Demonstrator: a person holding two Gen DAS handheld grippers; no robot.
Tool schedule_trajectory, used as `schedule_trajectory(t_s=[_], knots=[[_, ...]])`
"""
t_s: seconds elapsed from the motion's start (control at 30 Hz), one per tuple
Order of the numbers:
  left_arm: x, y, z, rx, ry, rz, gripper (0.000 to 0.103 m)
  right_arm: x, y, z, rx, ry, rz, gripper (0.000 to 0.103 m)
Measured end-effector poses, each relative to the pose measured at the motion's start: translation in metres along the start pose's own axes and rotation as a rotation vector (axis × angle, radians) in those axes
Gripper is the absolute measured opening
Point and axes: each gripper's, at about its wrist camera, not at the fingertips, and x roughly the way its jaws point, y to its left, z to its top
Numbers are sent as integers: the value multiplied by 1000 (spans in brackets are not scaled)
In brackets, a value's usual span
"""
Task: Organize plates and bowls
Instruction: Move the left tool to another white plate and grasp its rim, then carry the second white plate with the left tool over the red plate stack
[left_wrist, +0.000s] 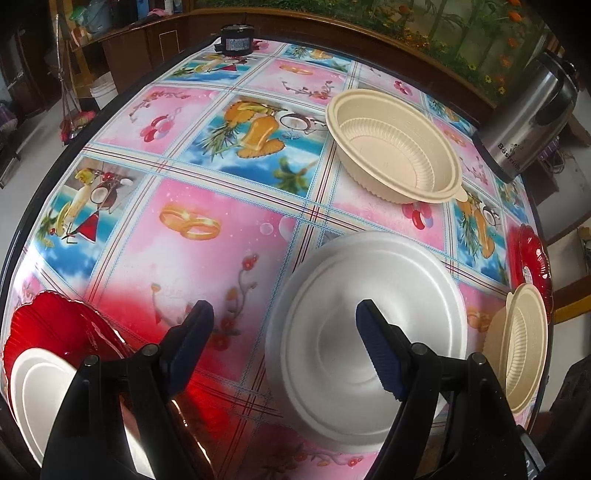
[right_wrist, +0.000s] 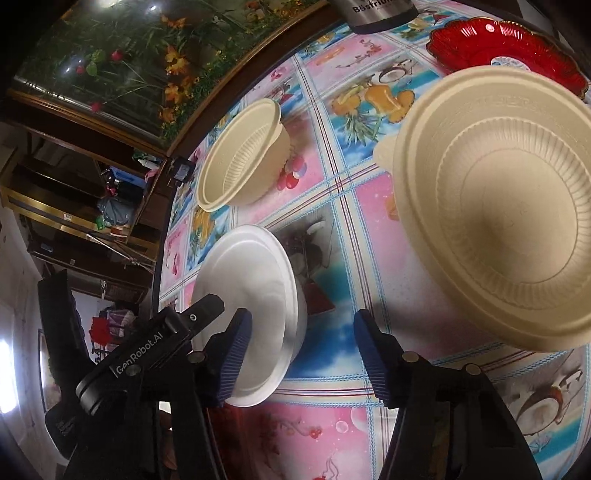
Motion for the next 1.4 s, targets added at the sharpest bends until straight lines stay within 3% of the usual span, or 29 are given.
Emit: schedule_trajectory(t_s=[0.17,0.2,0.3,0.37,0.4,0.47,1.17,1.4], knots=[[3,-4,-2,19,12,-12,79,7,1,2,-4,10,-1,56],[3,-5,-2,24,8,-9,73,9,2,2,-6,13,-1,54],[5,-7,-4,44,25,-17,55,15,4,3,-16,33,-8,37],[5,-9,-6,61,27,-11,37,18,5,2,-21,40,-20,17],[6,-10,-7,71,33,-7,28,18,5,1,-23,39,-22,13],[5,-10,-9,81,35,-2,19,18,6,0,-28,41,-14,8],[-64,-12,-60,154,-71,-78,16,-59,13,-40,-120,-85,-18,8],[-98,0,-85,167,-153,-93,16,-83,18,-65,-163,-114,-1,8]])
